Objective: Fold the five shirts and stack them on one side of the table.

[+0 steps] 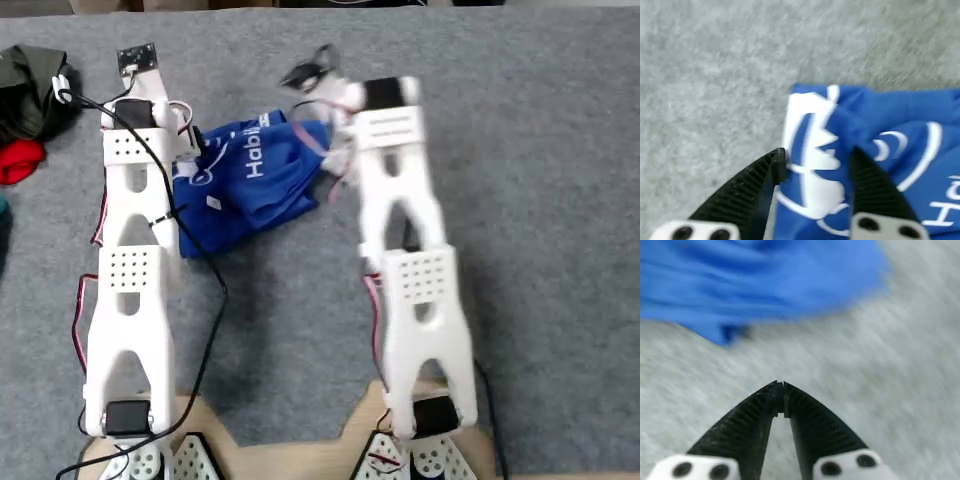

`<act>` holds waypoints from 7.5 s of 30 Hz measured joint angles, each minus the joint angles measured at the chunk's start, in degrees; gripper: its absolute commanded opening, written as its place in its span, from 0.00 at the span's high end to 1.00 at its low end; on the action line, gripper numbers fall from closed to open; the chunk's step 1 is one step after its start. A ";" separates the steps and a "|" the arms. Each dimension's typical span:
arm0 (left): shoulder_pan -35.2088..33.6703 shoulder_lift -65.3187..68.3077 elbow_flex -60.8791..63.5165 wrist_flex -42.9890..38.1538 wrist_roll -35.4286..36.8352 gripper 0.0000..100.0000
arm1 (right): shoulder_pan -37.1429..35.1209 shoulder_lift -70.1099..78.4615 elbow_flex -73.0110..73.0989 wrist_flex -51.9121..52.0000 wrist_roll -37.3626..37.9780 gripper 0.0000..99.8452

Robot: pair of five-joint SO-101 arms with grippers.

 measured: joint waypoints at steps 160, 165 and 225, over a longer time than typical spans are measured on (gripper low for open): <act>-9.58 -8.44 0.00 0.62 11.08 0.75 | -15.38 11.87 -23.21 0.09 -22.59 0.89; -11.78 -11.87 0.00 4.84 6.59 0.75 | -17.93 9.58 -19.69 0.70 -19.69 0.90; -30.07 -56.00 65.23 6.86 -14.24 0.81 | -21.80 -6.59 21.98 -16.79 22.42 0.80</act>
